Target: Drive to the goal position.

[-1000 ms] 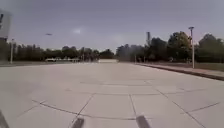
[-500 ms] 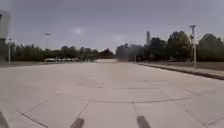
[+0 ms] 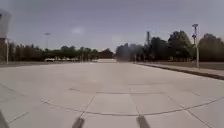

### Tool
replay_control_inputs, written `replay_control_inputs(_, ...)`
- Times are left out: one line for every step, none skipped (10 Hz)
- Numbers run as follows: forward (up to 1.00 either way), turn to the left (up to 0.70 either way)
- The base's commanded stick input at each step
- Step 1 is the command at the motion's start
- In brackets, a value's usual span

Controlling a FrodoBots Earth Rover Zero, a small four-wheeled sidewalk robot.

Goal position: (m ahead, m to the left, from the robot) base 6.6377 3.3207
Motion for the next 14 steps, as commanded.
replay_control_inputs(0.70,0.00)
replay_control_inputs(0.70,0.00)
replay_control_inputs(0.70,0.00)
replay_control_inputs(0.70,0.00)
replay_control_inputs(0.70,0.00)
replay_control_inputs(0.70,0.00)
replay_control_inputs(0.70,0.00)
replay_control_inputs(0.70,0.00)
replay_control_inputs(0.70,0.00)
replay_control_inputs(0.70,0.00)
replay_control_inputs(0.70,0.00)
replay_control_inputs(0.70,0.00)
replay_control_inputs(0.70,0.00)
replay_control_inputs(0.65,0.00)
